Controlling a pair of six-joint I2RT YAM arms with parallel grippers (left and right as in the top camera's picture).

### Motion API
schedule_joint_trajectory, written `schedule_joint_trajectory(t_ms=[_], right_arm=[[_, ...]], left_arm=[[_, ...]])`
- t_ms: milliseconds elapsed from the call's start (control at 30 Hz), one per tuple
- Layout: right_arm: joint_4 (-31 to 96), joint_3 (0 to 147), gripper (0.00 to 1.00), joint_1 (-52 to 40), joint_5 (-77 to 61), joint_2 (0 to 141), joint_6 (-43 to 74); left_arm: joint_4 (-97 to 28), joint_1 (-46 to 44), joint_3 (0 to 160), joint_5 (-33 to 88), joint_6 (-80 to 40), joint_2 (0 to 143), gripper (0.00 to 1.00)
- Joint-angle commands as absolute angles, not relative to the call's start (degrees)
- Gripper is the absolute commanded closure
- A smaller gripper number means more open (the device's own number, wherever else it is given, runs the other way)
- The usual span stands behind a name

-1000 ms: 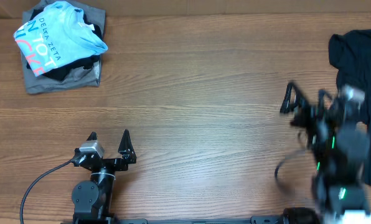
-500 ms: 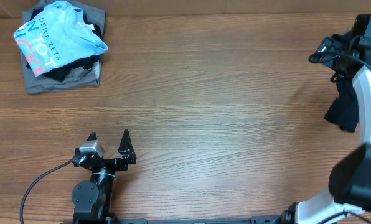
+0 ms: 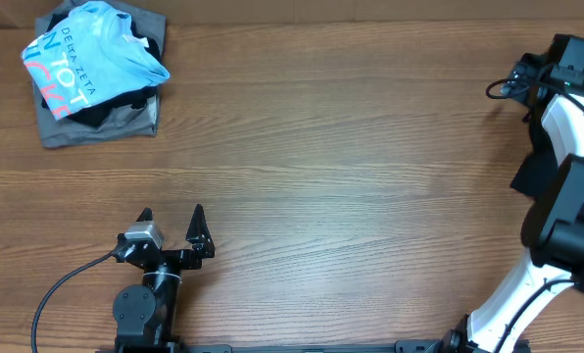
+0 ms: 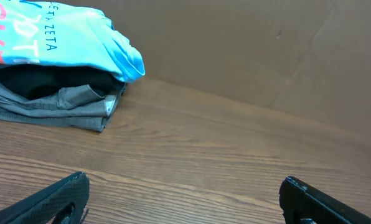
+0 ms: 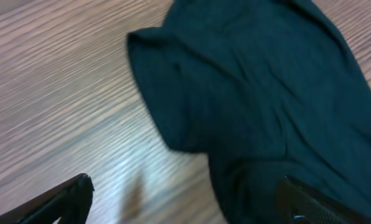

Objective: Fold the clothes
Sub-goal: 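Grasp the black T-shirt with the right gripper and lift it toward center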

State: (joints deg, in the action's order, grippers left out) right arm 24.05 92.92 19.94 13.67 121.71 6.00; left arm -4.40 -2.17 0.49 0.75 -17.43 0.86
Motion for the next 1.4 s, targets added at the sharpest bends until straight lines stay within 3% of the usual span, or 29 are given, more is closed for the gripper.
schedule_joint_trajectory(t_ms=[0, 400, 500, 600, 833, 1067, 1267, 1367], right_arm=[[20.08, 94.37, 0.05, 21.1, 15.0, 124.81, 5.54], [12.01, 94.37, 0.07, 22.2, 14.94, 133.03, 5.56], [10.87, 94.37, 0.11, 22.26, 14.96, 134.23, 5.54], [10.44, 94.37, 0.22, 22.26, 14.94, 135.17, 5.54], [9.89, 94.37, 0.25, 22.26, 14.98, 136.44, 5.52], [9.89, 94.39, 0.56, 22.26, 16.8, 136.42, 5.54], [14.39, 97.41, 0.92, 22.26, 18.59, 136.31, 5.98], [18.37, 100.29, 0.96, 22.22, 18.39, 135.9, 6.0]], left_arm=[[-4.45, -2.37, 0.27, 0.19, -16.29, 0.25, 0.0], [-4.45, -2.37, 0.27, 0.16, -16.29, 0.25, 0.0], [-4.43, -2.37, 0.27, 0.19, -16.29, 0.25, 0.0], [-4.45, -2.37, 0.27, 0.19, -16.29, 0.25, 0.0], [-4.43, -2.37, 0.27, 0.19, -16.29, 0.25, 0.0], [-4.45, -2.37, 0.27, 0.19, -16.29, 0.25, 0.0], [-4.45, -2.37, 0.27, 0.19, -16.29, 0.25, 0.0], [-4.43, -2.37, 0.27, 0.19, -16.29, 0.25, 0.0]])
